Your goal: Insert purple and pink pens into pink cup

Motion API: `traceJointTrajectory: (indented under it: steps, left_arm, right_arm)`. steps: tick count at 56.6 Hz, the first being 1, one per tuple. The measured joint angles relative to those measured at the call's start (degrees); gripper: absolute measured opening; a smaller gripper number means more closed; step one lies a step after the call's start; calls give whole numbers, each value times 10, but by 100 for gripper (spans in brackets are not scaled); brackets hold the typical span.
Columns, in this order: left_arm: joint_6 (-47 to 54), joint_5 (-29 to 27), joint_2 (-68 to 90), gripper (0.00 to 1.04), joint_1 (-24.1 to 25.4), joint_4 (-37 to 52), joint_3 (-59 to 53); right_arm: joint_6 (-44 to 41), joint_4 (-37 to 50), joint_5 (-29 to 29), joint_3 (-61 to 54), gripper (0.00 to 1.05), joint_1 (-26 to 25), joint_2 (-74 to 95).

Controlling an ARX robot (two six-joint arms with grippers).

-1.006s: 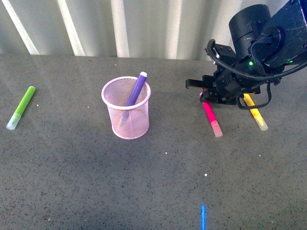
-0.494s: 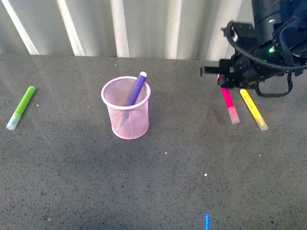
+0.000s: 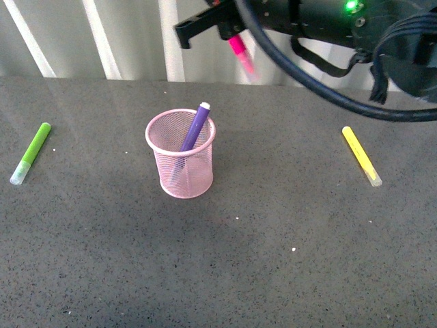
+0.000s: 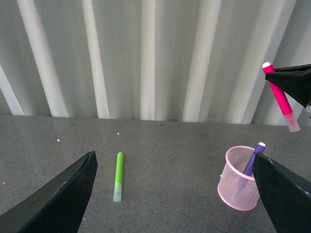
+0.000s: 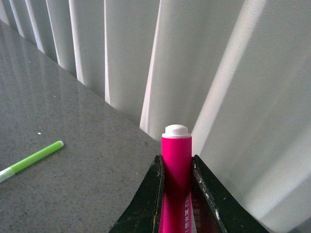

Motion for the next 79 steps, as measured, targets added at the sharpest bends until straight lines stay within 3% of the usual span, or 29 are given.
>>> traceJointTrajectory:
  steps: [30,76,79]
  left_arm:
    - [0,0,0,98,0,0,0]
    - [0,0,0,98,0,0,0]
    - [0,0,0,98,0,0,0]
  right_arm:
    - [98,26,4,48,11,52,78]
    - [101,14,-13,82,11,53,141]
    - [100,9,-15,82,17,53,141]
